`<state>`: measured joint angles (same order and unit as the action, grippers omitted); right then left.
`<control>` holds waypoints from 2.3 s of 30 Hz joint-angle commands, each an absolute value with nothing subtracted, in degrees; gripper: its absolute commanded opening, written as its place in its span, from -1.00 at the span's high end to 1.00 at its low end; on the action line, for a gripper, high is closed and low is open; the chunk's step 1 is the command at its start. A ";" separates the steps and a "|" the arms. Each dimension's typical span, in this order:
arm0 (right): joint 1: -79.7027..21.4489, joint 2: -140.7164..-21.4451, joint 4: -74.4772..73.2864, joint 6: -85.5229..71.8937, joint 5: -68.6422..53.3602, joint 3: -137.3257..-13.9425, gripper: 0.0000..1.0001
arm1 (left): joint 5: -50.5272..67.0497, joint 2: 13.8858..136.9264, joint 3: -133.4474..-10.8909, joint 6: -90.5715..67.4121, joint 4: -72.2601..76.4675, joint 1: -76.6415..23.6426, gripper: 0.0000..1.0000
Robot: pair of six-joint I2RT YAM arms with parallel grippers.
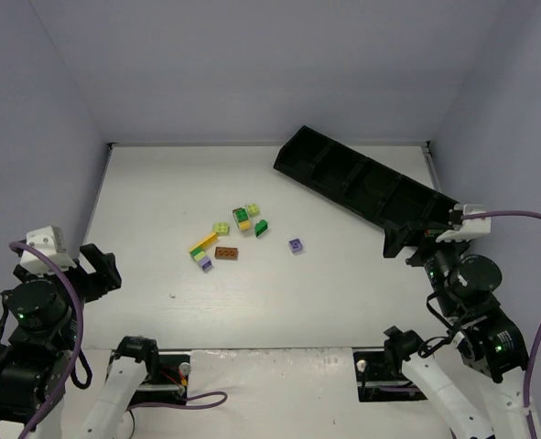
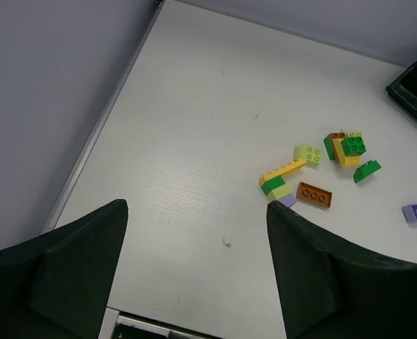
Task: Sort the legos into containers by color
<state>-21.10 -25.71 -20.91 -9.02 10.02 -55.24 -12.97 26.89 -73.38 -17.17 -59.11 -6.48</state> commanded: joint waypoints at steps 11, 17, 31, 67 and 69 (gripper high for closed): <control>-21.62 -37.69 -16.08 -10.90 5.80 -54.49 -1.00 | -13.45 33.57 -74.88 -18.28 -57.48 -6.68 -0.46; -21.71 -53.59 -13.89 -12.12 -5.78 -57.47 -1.00 | -12.48 35.77 -73.22 -18.72 -54.33 -6.77 -0.46; -32.25 -88.84 -2.55 -17.40 -2.20 -63.45 -0.79 | -13.18 39.64 -66.89 -18.46 -47.90 -7.29 -0.46; -12.79 -78.95 -6.15 -28.39 23.37 -57.74 1.00 | -10.37 43.86 -64.95 -17.05 -45.35 -11.33 -0.46; -7.76 -77.61 -6.42 -27.69 23.12 -58.01 1.00 | -10.20 43.24 -64.51 -17.66 -45.79 -11.86 -0.46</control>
<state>-13.67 -81.14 -5.37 -26.98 16.95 -57.41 -10.48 43.88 -64.14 -17.19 -47.33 -11.05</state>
